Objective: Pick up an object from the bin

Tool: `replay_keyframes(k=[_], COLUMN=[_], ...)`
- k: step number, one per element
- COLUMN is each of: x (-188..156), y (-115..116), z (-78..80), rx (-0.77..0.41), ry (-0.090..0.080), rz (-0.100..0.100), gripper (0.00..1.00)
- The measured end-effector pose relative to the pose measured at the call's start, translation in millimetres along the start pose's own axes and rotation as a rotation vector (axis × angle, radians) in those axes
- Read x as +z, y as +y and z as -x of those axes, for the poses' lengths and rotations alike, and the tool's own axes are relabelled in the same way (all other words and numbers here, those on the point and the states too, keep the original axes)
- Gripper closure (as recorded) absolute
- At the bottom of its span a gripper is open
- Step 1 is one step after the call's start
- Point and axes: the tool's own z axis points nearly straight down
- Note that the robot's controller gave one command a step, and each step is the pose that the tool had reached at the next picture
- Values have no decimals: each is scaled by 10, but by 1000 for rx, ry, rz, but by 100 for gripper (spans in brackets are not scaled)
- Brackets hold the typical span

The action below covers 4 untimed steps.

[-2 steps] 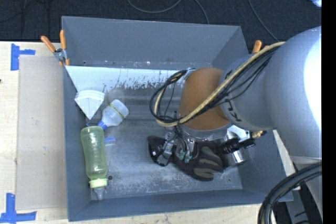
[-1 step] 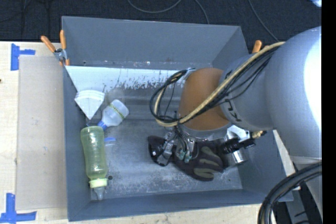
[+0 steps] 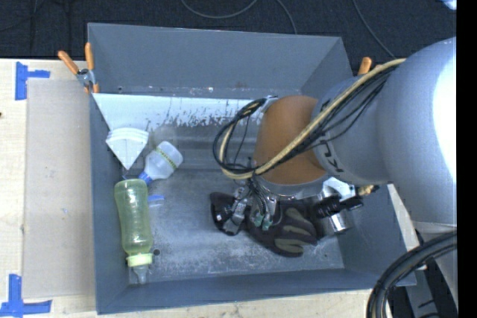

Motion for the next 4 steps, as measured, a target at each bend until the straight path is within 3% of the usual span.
replay_keyframes(k=[4], x=[-531], y=[-2], z=[-3], rx=[2], ry=[1], rz=[0], gripper=[100])
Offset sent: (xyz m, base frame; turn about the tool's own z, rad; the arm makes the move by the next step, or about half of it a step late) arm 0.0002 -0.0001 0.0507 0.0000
